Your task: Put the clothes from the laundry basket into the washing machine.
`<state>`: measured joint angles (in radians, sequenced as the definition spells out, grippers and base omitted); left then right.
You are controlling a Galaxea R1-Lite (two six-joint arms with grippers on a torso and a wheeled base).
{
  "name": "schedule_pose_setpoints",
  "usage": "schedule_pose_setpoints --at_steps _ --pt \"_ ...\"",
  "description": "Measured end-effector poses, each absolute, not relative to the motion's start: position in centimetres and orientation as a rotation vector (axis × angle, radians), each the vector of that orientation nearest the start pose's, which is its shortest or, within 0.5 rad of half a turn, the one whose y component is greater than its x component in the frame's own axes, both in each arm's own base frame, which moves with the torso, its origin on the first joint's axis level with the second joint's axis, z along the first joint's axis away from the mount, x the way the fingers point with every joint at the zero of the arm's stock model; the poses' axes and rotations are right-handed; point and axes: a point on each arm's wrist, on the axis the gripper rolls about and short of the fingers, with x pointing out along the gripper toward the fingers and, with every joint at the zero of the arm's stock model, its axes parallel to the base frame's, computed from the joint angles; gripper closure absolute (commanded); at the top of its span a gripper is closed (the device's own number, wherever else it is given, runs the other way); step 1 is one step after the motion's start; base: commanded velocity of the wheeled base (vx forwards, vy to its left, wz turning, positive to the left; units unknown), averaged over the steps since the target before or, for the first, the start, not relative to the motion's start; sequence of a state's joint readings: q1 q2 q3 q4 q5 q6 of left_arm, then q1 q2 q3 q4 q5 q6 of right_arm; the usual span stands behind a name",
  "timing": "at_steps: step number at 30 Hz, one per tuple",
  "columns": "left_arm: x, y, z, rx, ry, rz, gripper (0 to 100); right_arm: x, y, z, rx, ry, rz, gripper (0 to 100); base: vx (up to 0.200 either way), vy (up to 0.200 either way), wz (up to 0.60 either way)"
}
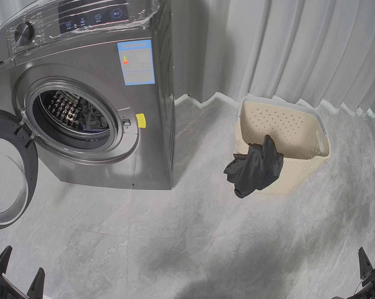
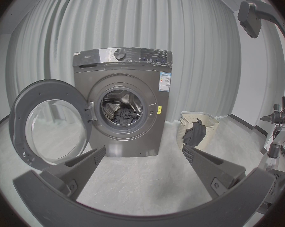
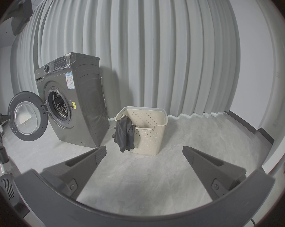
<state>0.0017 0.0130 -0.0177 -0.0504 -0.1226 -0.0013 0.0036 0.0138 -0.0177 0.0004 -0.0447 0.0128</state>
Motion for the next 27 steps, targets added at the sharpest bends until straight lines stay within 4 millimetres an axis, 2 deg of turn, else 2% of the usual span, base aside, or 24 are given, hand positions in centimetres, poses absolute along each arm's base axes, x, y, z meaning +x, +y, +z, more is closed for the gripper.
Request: schedule_pose_setpoints --at_steps 7,24,27 --pt "-2.34 -0.28 8.58 0.004 -0.055 -0.121 0 -2.30 -0.11 8.07 0.012 -0.004 -0.042 0 0.000 0.000 0.00" --pt "-2.34 -0.28 8.57 0.009 -0.053 -0.120 0 -2.30 -0.10 8.05 0.012 -0.002 -0.043 0 0.000 -0.200 0.00" --pt "-2.34 -0.28 8.58 0.009 -0.054 -0.121 0 -2.30 -0.10 8.06 0.010 -0.002 -0.044 0 0.000 0.000 0.00"
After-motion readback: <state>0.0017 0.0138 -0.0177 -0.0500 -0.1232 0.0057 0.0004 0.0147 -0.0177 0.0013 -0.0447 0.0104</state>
